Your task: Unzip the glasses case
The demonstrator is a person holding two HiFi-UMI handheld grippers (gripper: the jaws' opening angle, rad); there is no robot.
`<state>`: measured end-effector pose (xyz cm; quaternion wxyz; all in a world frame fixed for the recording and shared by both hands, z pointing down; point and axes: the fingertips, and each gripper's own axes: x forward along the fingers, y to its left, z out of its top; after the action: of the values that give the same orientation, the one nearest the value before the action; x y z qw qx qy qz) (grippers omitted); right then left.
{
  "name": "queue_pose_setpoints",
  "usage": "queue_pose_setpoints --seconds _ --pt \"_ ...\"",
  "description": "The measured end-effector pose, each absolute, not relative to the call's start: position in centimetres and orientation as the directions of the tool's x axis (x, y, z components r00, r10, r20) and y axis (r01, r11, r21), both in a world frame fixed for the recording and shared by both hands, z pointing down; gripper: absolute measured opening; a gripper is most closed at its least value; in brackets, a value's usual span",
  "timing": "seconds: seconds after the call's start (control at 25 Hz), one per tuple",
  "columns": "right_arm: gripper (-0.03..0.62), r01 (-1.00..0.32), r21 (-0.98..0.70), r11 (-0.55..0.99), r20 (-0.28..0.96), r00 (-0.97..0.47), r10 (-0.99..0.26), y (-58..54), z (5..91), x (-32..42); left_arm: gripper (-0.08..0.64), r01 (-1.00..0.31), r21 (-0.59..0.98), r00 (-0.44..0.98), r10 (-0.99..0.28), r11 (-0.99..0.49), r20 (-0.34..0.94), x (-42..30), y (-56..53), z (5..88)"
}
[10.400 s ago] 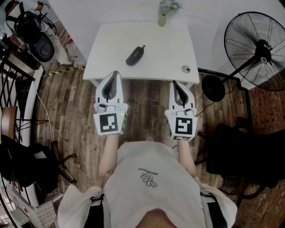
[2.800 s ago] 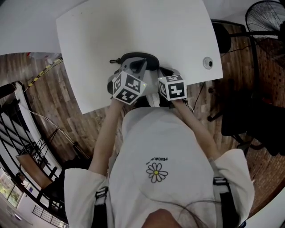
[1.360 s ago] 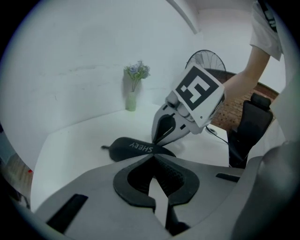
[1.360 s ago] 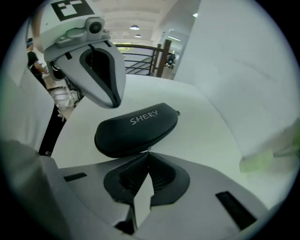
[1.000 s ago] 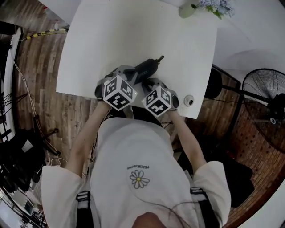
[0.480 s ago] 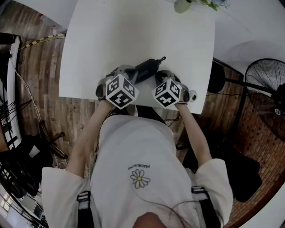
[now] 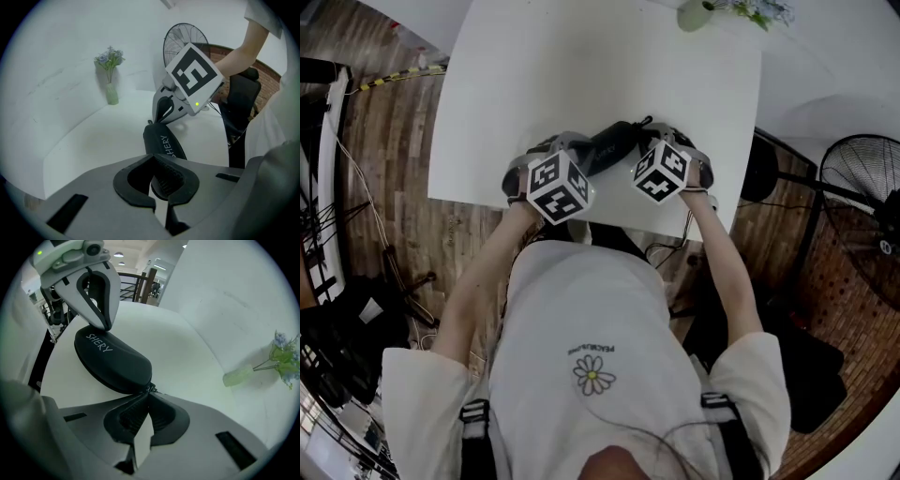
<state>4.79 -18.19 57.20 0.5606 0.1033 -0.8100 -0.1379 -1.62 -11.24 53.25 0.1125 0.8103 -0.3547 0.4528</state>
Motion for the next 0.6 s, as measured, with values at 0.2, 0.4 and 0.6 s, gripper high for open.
queue_pose_setpoints --seconds 0.2,0.4,0.6 --pt "0.008 -0.031 0.247 0.969 0.906 -0.347 -0.242 -14.3 57.1 5.5 0.012 -0.743 -0.046 0.398 -0.496 -0.668 0.772 -1.4 -11.2 51.4" --pt "0.008 0.002 0.135 0.991 0.918 -0.375 -0.124 -7.6 57.4 5.5 0.012 -0.694 -0.033 0.414 -0.437 -0.719 0.799 1.1 -8.1 52.1" --pt "0.008 0.027 0.102 0.994 0.923 -0.376 -0.084 -7.8 57.4 5.4 0.012 -0.735 -0.012 0.393 -0.441 -0.678 0.807 0.9 -7.7 52.9"
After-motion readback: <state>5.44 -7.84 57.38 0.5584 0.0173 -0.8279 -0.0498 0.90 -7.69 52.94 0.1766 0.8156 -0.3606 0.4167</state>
